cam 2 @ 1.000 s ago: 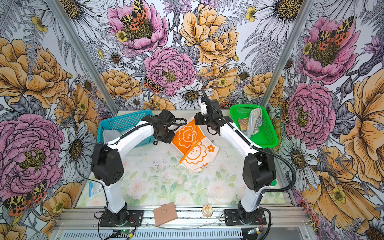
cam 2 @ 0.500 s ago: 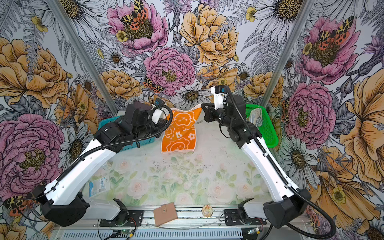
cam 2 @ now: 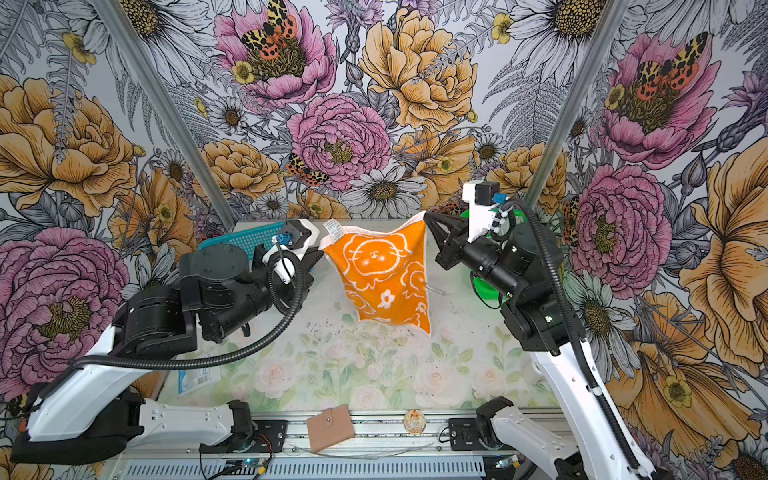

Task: Fold and stack the towels
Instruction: 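Lift the orange towel with both grippers and spread it flat on the table, then release the orange towel and raise both grippers above its far end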

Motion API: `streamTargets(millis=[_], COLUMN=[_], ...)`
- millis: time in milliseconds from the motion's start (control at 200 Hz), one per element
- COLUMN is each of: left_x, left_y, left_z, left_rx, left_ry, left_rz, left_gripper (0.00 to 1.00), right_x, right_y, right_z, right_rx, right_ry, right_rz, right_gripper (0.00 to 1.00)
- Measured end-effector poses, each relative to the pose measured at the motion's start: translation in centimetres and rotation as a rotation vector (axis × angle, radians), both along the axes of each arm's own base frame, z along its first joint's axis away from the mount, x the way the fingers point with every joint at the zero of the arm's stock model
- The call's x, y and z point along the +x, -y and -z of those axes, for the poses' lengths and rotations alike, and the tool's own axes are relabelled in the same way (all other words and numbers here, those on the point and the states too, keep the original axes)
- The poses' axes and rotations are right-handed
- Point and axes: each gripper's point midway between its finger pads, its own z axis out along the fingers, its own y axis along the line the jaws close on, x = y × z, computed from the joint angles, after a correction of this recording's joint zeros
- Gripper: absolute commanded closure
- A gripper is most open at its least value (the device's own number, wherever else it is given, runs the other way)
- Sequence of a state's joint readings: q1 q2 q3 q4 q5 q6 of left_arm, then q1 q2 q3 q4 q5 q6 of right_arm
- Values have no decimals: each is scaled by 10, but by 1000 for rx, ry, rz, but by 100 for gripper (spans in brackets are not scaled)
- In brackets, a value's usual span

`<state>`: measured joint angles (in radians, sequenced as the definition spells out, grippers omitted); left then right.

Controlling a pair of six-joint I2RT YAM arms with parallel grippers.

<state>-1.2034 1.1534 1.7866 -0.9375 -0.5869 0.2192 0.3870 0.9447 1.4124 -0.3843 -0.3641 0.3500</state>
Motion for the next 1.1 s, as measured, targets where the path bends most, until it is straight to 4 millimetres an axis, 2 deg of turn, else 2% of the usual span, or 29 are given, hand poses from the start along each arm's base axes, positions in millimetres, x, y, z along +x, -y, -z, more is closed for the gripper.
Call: streamTargets(millis=[70, 190, 270, 330, 440, 535, 645, 751, 851, 986, 1101], left_x=[-5, 3, 19, 39, 85, 120, 151, 176, 201, 231, 255], left_y=[-4, -13, -18, -24, -42, -51, -52, -47, -37, -26, -15], left_z=[-14, -26, -25, -14, 29, 83, 144, 194, 231, 276, 299], left_rx=[-20, -32, -31, -23, -1, 13, 3, 2, 14, 53, 69], left_ry=[31, 73, 77, 57, -29, -149, -281, -369, -424, -470, -487], left_rz=[2, -59, -127, -197, -333, -406, -451, -478, -500, -520, -525], left_gripper=[100, 100, 100, 100, 100, 100, 100, 100, 100, 100, 100], right_x=[-10, -13, -3, 9, 36, 65, 91, 110, 127, 154, 178], right_y=[4, 10, 9, 7, -1, -9, -14, -14, -8, 2, 12], right_z=[-7, -14, -7, 5, 46, 98, 164, 216, 250, 278, 301], right_rx=[10, 14, 4, -13, -68, -141, -222, -282, -320, -331, -329], right_ry=[25, 49, 31, 4, -79, -180, -295, -368, -408, -419, -439], right_rz=[1, 26, 48, 64, 84, 102, 128, 161, 197, 242, 278], right_gripper=[100, 100, 100, 100, 100, 100, 100, 100, 100, 100, 100])
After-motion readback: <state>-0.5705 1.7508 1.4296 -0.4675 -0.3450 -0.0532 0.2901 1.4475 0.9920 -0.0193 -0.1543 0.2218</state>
